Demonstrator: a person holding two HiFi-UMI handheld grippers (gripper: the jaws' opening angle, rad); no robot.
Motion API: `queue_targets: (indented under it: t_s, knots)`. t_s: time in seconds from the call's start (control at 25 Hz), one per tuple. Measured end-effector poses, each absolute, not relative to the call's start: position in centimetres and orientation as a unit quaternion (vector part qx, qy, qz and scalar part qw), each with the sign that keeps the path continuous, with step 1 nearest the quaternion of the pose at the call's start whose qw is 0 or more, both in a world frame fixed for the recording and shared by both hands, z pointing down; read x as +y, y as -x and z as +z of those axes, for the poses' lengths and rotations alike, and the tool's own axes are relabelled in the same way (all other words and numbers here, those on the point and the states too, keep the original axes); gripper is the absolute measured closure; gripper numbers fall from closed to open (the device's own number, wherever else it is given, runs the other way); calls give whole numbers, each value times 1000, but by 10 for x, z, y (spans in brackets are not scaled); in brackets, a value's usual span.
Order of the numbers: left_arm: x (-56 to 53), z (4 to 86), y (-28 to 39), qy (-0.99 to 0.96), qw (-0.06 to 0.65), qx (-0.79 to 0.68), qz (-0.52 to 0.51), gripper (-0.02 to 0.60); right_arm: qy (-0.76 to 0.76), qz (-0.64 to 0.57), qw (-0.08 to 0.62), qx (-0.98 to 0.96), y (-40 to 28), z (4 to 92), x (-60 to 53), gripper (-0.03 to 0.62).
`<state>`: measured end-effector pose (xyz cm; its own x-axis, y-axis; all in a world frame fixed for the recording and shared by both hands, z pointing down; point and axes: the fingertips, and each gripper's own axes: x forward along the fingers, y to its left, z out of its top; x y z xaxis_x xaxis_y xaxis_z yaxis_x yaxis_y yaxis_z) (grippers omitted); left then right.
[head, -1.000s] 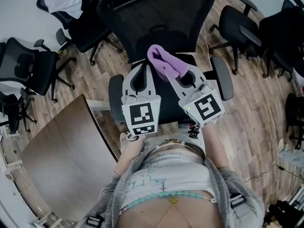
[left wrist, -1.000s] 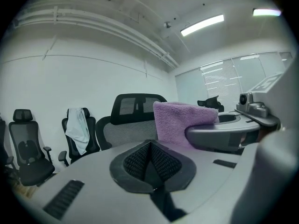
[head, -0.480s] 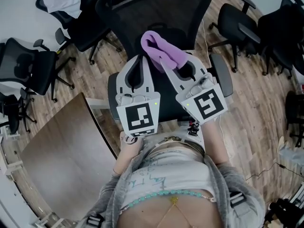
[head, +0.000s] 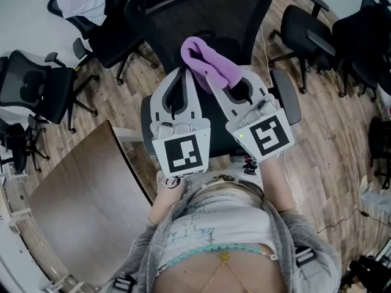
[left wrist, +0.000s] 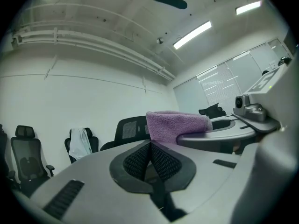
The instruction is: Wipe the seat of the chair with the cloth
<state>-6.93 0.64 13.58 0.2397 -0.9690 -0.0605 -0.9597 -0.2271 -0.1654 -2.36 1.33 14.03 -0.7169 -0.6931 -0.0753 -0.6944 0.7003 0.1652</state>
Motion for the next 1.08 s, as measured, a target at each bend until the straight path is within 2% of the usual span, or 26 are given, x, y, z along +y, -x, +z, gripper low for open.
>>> queue_targets:
  t_s: [1.08]
  knots:
    - [7,142,61,790,86,606,-41,575,369,85,-19,925,25,153,14,546]
